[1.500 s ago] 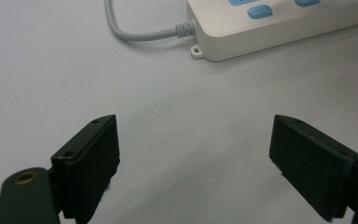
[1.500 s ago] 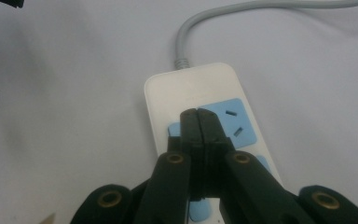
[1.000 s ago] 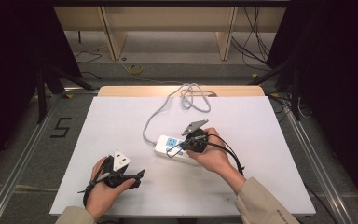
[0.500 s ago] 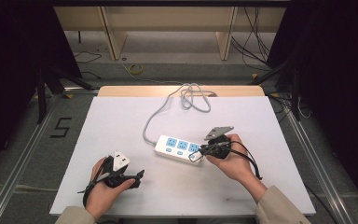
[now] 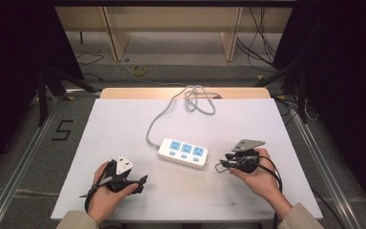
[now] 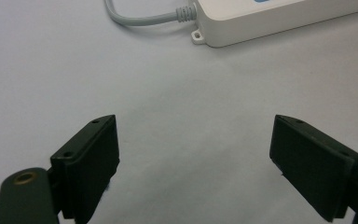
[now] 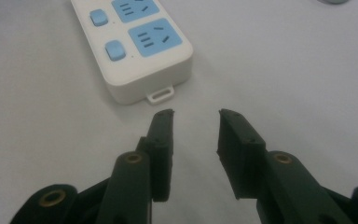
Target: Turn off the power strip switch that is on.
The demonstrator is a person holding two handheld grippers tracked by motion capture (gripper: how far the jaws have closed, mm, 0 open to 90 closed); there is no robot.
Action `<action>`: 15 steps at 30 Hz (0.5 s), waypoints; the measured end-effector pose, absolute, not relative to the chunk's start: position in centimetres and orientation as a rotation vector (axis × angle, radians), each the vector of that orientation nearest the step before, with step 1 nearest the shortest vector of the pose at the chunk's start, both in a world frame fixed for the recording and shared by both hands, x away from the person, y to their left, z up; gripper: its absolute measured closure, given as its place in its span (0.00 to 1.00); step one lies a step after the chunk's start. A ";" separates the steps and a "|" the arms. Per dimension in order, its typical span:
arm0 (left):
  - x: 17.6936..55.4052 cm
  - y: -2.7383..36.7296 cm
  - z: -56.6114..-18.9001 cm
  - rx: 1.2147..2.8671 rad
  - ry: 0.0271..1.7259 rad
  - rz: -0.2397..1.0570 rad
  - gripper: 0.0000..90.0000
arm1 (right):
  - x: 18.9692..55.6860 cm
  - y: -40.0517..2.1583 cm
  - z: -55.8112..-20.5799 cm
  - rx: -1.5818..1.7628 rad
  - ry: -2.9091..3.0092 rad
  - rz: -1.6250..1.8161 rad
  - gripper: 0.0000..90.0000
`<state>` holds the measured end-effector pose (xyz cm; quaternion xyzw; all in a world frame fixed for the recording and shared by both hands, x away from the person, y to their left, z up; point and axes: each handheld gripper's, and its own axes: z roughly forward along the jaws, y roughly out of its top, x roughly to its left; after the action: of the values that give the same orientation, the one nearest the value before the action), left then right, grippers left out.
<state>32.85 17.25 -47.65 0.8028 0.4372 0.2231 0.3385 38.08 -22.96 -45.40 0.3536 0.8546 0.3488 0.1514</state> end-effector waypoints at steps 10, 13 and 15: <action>32.9 17.4 -47.7 2.093 1.146 0.577 0.17 | 36.8 -25.8 -46.0 1.086 2.394 1.029 0.68; 32.9 17.4 -47.7 2.094 1.145 0.579 0.17 | 36.6 -26.3 -46.1 1.097 2.382 1.031 0.68; 32.9 17.4 -47.7 2.095 1.146 0.580 0.17 | 36.6 -26.5 -46.2 1.106 2.377 1.033 0.67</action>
<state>32.95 17.40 -47.67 0.8032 0.4392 0.2222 0.3354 36.59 -26.53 -46.15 0.3873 0.8326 0.3619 0.1610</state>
